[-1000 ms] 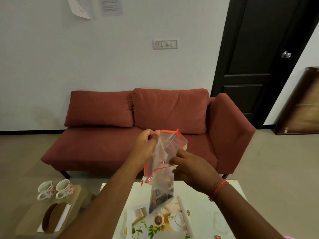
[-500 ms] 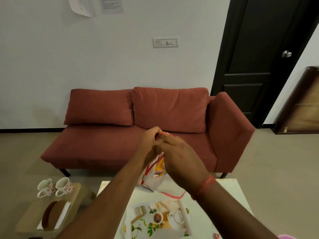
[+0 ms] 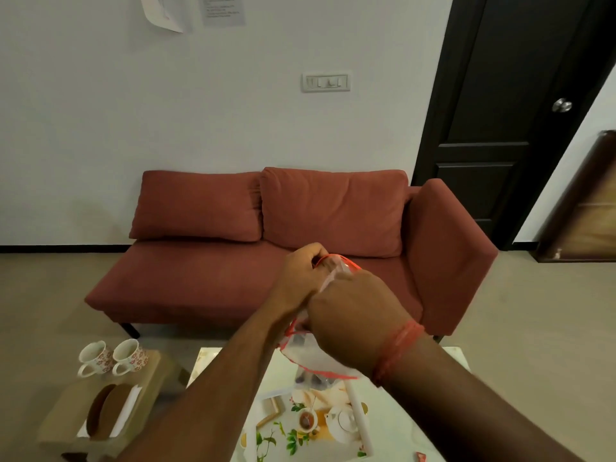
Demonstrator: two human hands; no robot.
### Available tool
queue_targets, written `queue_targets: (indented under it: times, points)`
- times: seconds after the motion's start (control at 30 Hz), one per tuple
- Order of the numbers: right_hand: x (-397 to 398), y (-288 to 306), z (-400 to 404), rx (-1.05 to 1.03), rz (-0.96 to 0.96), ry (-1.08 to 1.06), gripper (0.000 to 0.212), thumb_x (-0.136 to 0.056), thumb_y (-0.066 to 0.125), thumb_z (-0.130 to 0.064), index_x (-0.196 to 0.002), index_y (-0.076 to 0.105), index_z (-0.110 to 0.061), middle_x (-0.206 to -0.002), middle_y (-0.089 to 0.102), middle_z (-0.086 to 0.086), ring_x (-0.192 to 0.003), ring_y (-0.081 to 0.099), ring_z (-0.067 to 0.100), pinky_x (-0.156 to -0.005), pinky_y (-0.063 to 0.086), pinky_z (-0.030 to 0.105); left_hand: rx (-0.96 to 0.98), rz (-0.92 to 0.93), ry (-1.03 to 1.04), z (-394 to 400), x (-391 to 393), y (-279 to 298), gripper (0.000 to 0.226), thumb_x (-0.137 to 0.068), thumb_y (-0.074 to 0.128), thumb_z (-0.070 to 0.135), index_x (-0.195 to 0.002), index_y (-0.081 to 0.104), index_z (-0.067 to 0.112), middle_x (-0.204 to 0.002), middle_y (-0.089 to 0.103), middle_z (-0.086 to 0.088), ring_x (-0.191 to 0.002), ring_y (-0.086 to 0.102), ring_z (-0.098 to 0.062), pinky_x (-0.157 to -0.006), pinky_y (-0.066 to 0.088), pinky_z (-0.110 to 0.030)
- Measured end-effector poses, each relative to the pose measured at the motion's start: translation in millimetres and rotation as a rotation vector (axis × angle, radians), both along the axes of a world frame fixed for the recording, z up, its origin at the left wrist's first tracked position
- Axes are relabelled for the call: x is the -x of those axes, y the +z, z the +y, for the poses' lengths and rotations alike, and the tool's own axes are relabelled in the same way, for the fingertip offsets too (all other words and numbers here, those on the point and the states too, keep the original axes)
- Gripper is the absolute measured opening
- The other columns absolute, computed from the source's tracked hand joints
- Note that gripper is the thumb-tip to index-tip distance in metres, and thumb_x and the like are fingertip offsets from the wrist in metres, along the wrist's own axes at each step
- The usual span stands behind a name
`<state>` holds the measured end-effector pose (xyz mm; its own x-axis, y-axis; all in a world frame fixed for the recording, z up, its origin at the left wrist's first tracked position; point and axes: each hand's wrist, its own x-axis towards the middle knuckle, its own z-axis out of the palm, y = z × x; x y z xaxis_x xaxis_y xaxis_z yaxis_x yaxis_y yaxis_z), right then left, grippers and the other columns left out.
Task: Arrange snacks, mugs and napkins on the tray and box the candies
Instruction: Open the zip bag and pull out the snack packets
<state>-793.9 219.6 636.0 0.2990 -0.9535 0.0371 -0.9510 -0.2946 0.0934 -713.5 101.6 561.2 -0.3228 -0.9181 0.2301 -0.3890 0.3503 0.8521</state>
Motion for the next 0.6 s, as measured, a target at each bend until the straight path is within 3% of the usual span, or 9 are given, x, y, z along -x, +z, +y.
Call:
queue_targets:
  times: [0.07, 0.13, 0.2, 0.27, 0.33, 0.4, 0.5, 0.6]
  points:
    - [0, -10, -8, 0.017, 0.011, 0.014, 0.023, -0.1, 0.04, -0.016, -0.097, 0.062, -0.012, -0.082, 0.049, 0.003, -0.078, 0.052, 0.025, -0.07, 0.044, 0.037, -0.023, 0.0, -0.014, 1, 1, 3, 0.029, -0.094, 0.063, 0.029, -0.08, 0.058, 0.004, -0.067, 0.054, -0.002, -0.061, 0.044, -0.008, -0.057, 0.041, -0.022]
    - [4, -23, -11, -0.061, 0.137, 0.027, 0.024, -0.099, 0.043, -0.014, -0.079, 0.056, -0.014, -0.069, 0.043, -0.002, -0.071, 0.052, 0.025, -0.066, 0.039, 0.034, -0.016, 0.013, 0.002, -1, -1, 8, 0.032, -0.093, 0.063, 0.032, -0.077, 0.057, 0.005, -0.067, 0.052, 0.002, -0.059, 0.042, -0.005, -0.055, 0.038, -0.016]
    - [7, -39, -13, -0.147, 0.254, 0.019, 0.016, -0.095, 0.049, -0.011, -0.085, 0.061, -0.012, -0.067, 0.042, 0.001, -0.08, 0.061, 0.028, -0.066, 0.038, 0.034, 0.01, 0.036, 0.015, -1, -3, 15, 0.034, -0.094, 0.063, 0.034, -0.072, 0.054, 0.01, -0.064, 0.048, 0.007, -0.056, 0.04, -0.001, -0.054, 0.037, -0.013]
    - [5, -55, -18, -0.166, 0.312, 0.059, 0.017, -0.093, 0.054, -0.011, -0.101, 0.068, -0.01, -0.081, 0.055, 0.005, -0.094, 0.062, 0.03, -0.068, 0.039, 0.036, 0.044, 0.048, 0.023, -1, -3, 20, 0.033, -0.094, 0.063, 0.033, -0.07, 0.052, 0.013, -0.063, 0.046, 0.009, -0.054, 0.039, 0.0, -0.053, 0.036, -0.012]
    - [3, -71, -28, -0.135, 0.335, 0.149, 0.019, -0.095, 0.056, -0.016, -0.105, 0.07, -0.011, -0.102, 0.063, 0.008, -0.104, 0.056, 0.03, -0.076, 0.043, 0.037, 0.055, 0.036, 0.006, 1, 0, 21, 0.033, -0.094, 0.062, 0.032, -0.073, 0.054, 0.008, -0.066, 0.047, 0.006, -0.056, 0.04, 0.0, -0.054, 0.036, -0.012]
    - [1, -80, -41, -0.105, 0.315, 0.226, 0.019, -0.096, 0.055, -0.018, -0.103, 0.071, -0.011, -0.108, 0.065, 0.009, -0.106, 0.057, 0.029, -0.083, 0.047, 0.039, 0.057, 0.004, -0.02, 4, 3, 19, 0.034, -0.094, 0.062, 0.033, -0.076, 0.055, 0.006, -0.068, 0.048, 0.003, -0.058, 0.039, -0.002, -0.056, 0.037, -0.012]
    - [-1, -90, -61, -0.254, 0.1, 0.125, 0.023, -0.099, 0.05, -0.012, -0.114, 0.066, -0.005, -0.109, 0.068, 0.015, -0.101, 0.065, 0.032, -0.088, 0.051, 0.04, 0.06, -0.018, -0.042, 5, 4, 18, 0.032, -0.093, 0.063, 0.035, -0.075, 0.056, 0.009, -0.068, 0.05, 0.004, -0.06, 0.041, -0.004, -0.056, 0.038, -0.014]
    - [-4, -104, -78, -0.308, -0.005, 0.023, 0.033, -0.101, 0.047, -0.015, -0.13, 0.057, -0.004, -0.127, 0.062, 0.015, -0.117, 0.06, 0.032, -0.103, 0.044, 0.04, 0.081, -0.04, -0.057, 6, 6, 21, 0.032, -0.092, 0.065, 0.035, -0.076, 0.058, 0.009, -0.067, 0.052, 0.002, -0.059, 0.042, -0.005, -0.055, 0.037, -0.014]
